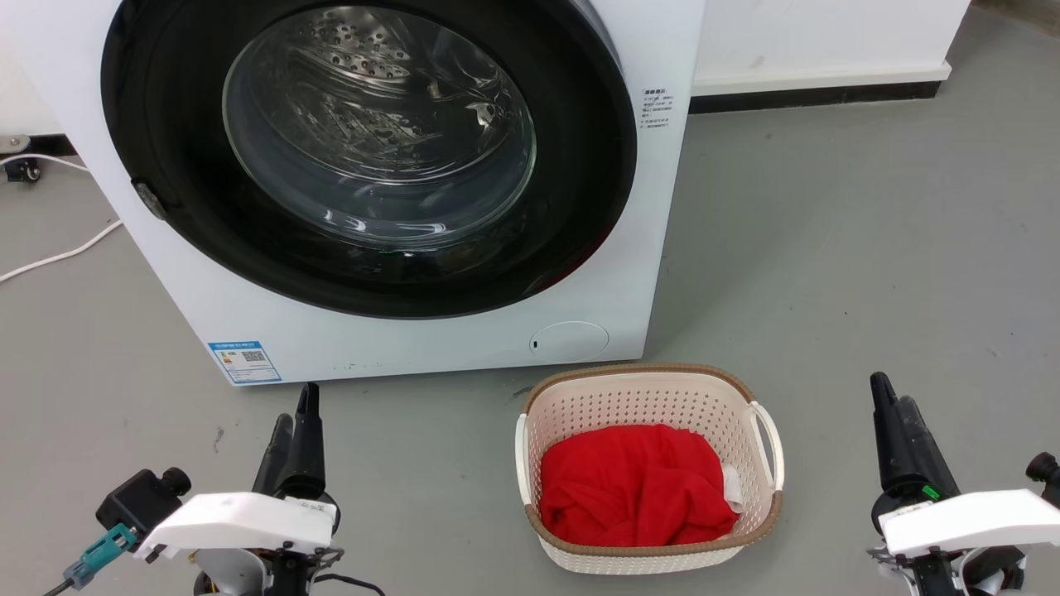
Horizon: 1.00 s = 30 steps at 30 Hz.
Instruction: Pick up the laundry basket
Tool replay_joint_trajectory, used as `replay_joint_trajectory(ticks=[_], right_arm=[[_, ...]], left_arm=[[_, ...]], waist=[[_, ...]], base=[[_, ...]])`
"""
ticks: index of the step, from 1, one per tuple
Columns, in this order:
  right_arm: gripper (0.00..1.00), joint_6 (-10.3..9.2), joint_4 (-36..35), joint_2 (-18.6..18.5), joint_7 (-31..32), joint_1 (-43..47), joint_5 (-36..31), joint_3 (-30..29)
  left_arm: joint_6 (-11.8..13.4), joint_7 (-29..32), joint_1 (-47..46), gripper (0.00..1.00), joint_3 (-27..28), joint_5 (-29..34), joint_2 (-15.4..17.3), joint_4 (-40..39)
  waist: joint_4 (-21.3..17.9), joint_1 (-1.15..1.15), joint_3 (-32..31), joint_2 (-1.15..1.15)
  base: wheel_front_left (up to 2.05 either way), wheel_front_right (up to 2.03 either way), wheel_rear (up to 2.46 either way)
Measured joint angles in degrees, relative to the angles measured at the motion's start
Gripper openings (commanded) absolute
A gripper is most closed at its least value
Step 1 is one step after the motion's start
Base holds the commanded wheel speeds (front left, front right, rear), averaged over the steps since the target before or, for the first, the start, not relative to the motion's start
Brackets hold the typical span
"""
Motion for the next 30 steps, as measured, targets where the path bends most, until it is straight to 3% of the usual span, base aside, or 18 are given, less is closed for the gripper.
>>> replay_joint_trajectory(ticks=[30], right_arm=[[1.0,0.0,-5.82,0.0,-5.35,2.53,-25.42,0.11]], left_arm=[[2.25,-5.28,1.24,1.0,-3.43,24.57,0.52,-3.48]], waist=[[-0.15,0.0,0.23,0.0]], base=[[0.0,0.0,0.0]])
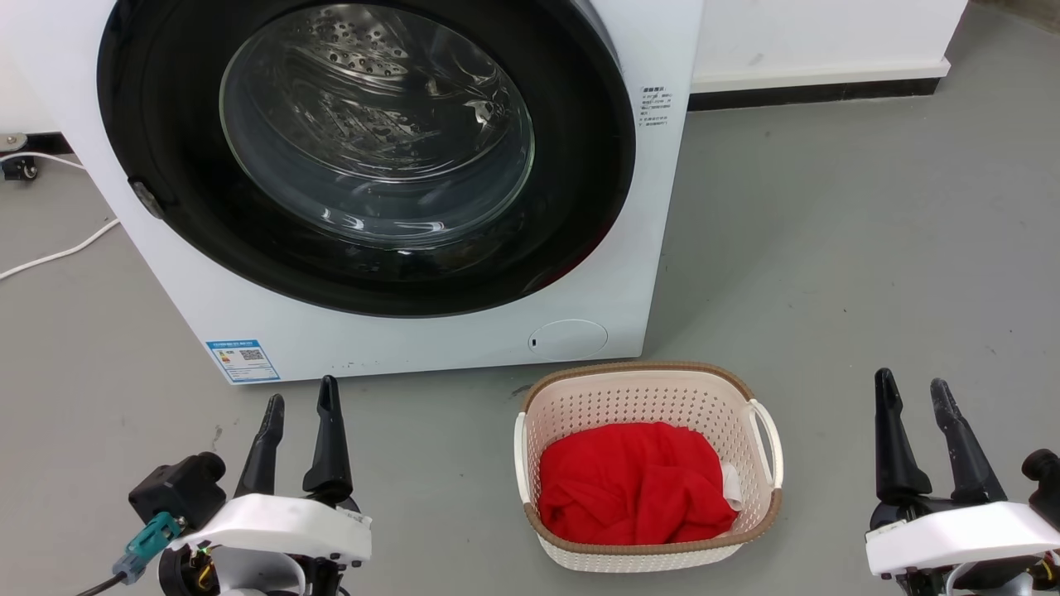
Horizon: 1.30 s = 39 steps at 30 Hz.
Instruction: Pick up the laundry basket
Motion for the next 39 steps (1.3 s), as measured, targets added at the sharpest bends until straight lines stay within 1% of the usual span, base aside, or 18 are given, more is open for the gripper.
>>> replay_joint_trajectory(ticks=[13,24,39], right_arm=[[1.0,0.01,-1.21,-0.01,-1.96,0.93,-9.39,-0.22],[1.0,0.01,-2.45,-0.01,-3.43,1.35,-15.83,-0.44],[1.0,0.01,-4.11,-0.02,-5.15,2.42,-23.03,-0.44]], left_arm=[[1.85,-2.01,0.42,1.0,-2.04,8.31,0.97,-0.05],[3.24,-3.47,0.62,1.0,-2.63,13.72,1.32,-0.82],[3.21,-5.36,2.11,1.0,-1.44,20.42,0.91,-2.69]], waist=[[-0.12,0.0,0.15,0.0],[-0.24,0.0,0.45,0.0],[-0.22,0.0,0.61,0.0]], base=[[0.0,0.0,0.0],[0.0,0.0,0.0],[0.0,0.0,0.0]])
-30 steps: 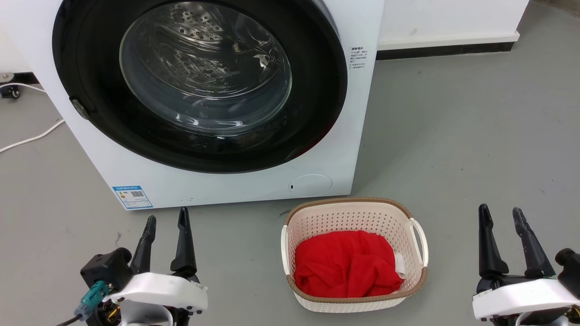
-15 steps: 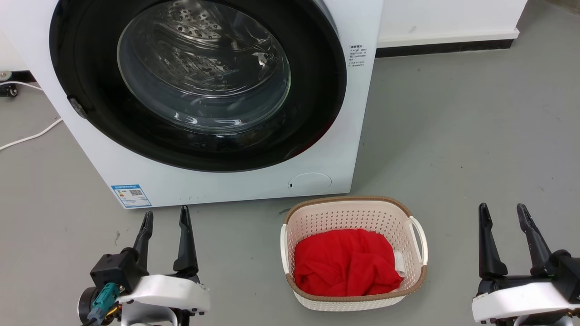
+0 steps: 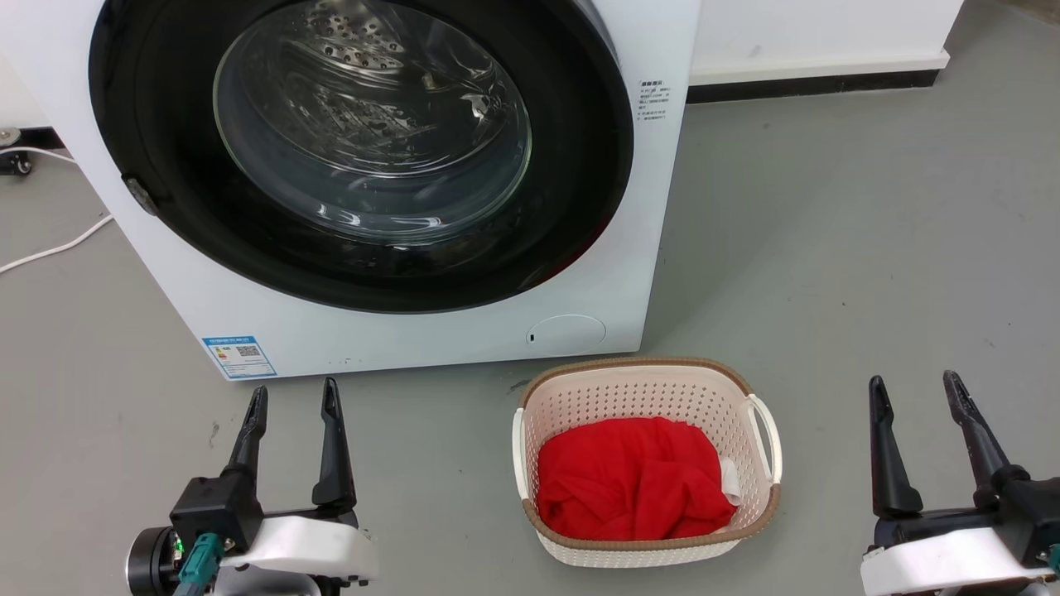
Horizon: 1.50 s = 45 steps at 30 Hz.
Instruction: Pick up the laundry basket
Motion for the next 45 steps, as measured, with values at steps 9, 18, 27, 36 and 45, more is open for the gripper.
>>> replay_joint_trajectory(ticks=[9,18,27,36,45], right_arm=[[1.0,0.0,-0.34,-0.01,-1.07,0.41,-3.82,-0.38],[1.0,0.0,-0.34,-0.02,-2.09,1.0,-7.15,-0.46],[1.0,0.0,-0.47,-0.03,-2.46,1.21,-8.7,-0.69],[1.0,0.0,-0.09,-0.04,-2.47,1.21,-8.28,-0.6],[1.0,0.01,2.14,-0.05,-2.48,-0.13,-7.7,-2.08]], left_arm=[[0.05,-0.91,0.58,1.0,0.34,4.57,-0.27,-0.75],[0.58,-1.86,1.2,1.0,0.33,8.39,-0.49,-1.32],[0.58,-2.18,1.38,1.0,0.65,10.02,-0.73,-1.57],[0.31,-2.18,1.38,1.0,0.96,10.01,-0.92,-1.53],[-1.48,-2.27,-1.14,1.0,0.0,9.49,-1.0,-2.02]], waist=[[0.05,0.0,0.17,0.0],[0.0,0.0,0.16,0.0],[0.09,0.0,0.41,0.0],[0.15,0.0,0.41,0.0],[-0.47,0.0,2.18,0.0]], base=[[0.0,0.0,0.0],[0.0,0.0,0.0],[0.0,0.0,0.0],[0.0,0.0,0.0],[0.0,0.0,0.0]])
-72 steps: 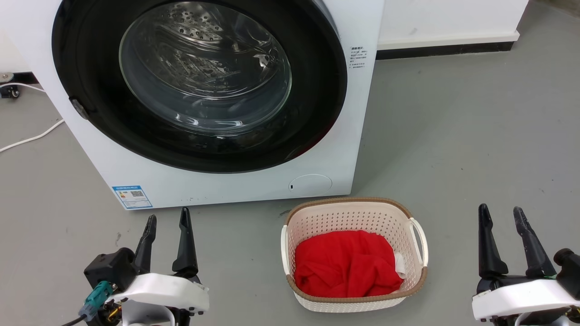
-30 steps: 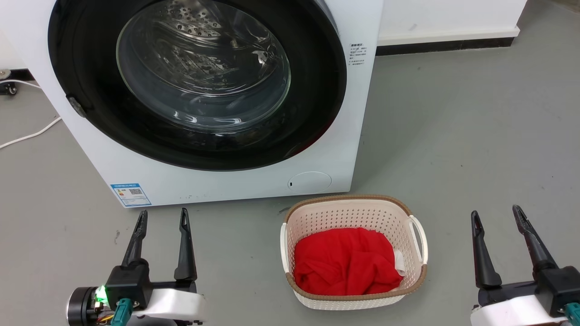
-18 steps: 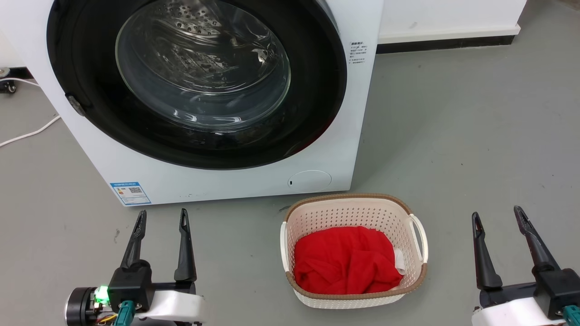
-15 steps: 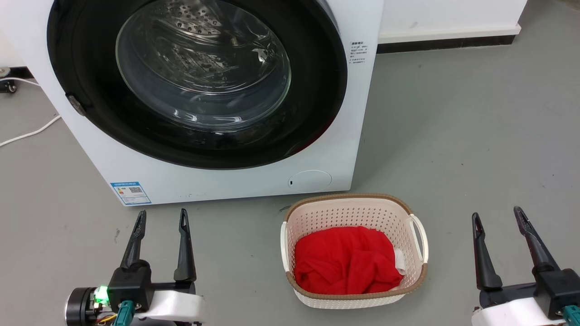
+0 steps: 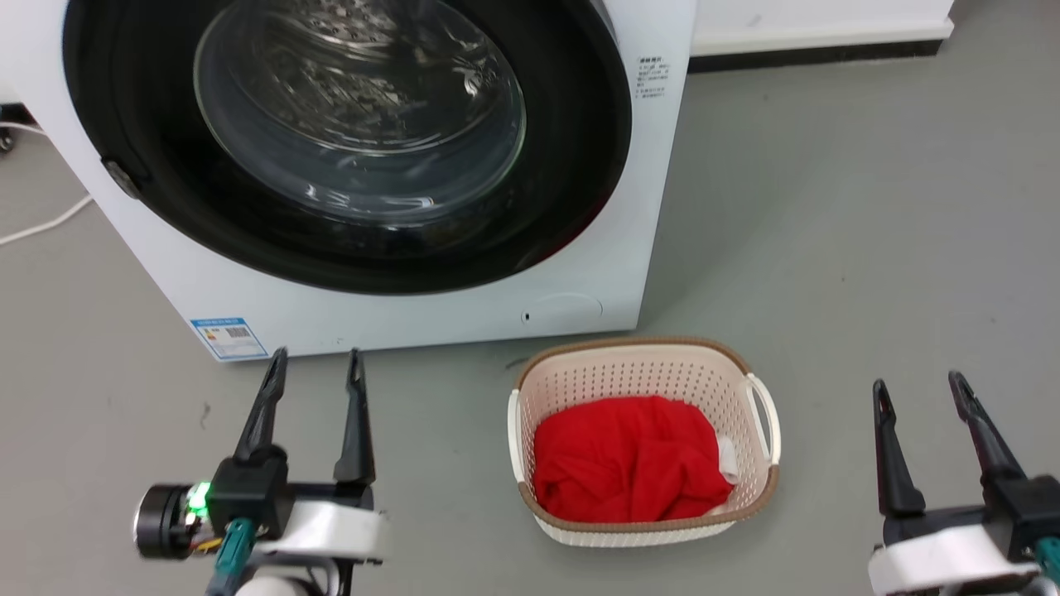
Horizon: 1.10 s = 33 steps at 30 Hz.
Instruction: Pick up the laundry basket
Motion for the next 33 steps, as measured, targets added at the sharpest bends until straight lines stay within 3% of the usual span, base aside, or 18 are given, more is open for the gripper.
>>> replay_joint_trajectory(ticks=[14,22,33], right_arm=[[1.0,0.0,14.63,-0.16,0.0,-18.34,-4.83,-2.29],[1.0,0.01,25.76,-3.18,0.0,-28.6,-6.19,-0.59],[1.0,0.01,40.76,-5.7,0.0,-40.26,-6.24,3.54]], left_arm=[[-5.45,-0.05,-20.79,1.0,-3.5,1.0,0.4,22.26],[-7.89,-0.04,-33.71,1.0,-6.72,-0.2,0.38,38.09],[-8.81,0.59,-46.94,1.0,-13.94,-5.81,-0.09,55.3]], waist=[[-1.52,0.01,12.43,0.0],[-2.52,0.01,21.91,0.0],[-3.69,0.01,32.38,0.0]], base=[[0.0,0.0,0.0],[0.0,0.0,0.0],[0.0,0.0,0.0]])
